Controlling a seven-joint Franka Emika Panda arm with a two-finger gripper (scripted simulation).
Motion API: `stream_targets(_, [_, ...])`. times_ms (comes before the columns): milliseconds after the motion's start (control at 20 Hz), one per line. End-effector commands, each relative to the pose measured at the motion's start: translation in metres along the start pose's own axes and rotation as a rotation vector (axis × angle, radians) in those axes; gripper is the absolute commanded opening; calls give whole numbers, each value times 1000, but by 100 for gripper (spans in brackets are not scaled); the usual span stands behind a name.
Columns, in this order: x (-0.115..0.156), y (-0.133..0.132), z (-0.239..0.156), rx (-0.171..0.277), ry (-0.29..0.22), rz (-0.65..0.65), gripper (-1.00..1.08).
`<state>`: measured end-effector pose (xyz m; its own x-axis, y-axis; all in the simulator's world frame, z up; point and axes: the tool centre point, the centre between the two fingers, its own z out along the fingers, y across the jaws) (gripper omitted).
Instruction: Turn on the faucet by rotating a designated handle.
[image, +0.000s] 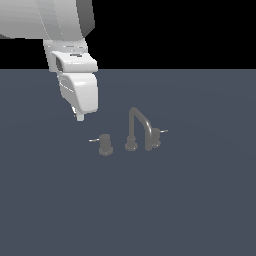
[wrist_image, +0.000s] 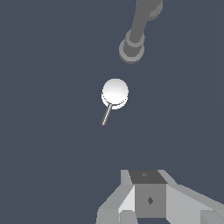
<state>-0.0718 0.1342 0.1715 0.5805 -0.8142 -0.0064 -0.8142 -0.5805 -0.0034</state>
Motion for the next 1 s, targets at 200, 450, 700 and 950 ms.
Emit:
stream_targets(200, [17,-22,36,-1,3,115,-100])
stream_targets(450, [32,-37,63,-2,6,204,-100])
stream_targets(700, [46,-50,86,-3,9,280,-100])
stream_targets(950, [56,-58,101,-3,9,334,-100])
